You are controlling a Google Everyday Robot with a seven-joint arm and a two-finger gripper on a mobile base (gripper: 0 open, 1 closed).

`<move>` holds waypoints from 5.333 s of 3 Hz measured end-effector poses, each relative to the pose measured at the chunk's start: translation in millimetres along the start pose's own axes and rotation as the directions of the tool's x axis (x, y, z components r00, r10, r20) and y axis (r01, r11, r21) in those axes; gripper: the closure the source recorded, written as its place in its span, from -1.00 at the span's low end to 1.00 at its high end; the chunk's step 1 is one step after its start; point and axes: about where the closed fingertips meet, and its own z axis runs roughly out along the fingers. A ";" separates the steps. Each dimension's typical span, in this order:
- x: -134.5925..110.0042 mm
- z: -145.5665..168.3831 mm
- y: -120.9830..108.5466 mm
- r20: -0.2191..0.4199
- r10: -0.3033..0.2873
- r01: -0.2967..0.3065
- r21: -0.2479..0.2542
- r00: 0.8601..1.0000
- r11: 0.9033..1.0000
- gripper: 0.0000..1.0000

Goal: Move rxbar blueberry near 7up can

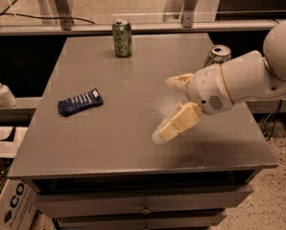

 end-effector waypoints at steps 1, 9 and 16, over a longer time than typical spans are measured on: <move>0.1 0.2 0.0 -0.002 -0.001 0.001 0.000 1.000 1.000 -1.00; -70.0 149.8 -39.5 0.224 0.044 -0.080 0.155 0.974 0.985 -1.00; -61.9 214.2 -52.9 0.146 0.012 -0.035 0.154 0.989 0.988 0.73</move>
Offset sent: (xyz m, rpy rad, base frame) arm 0.0015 0.0060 -0.0087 0.0483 0.0289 0.0456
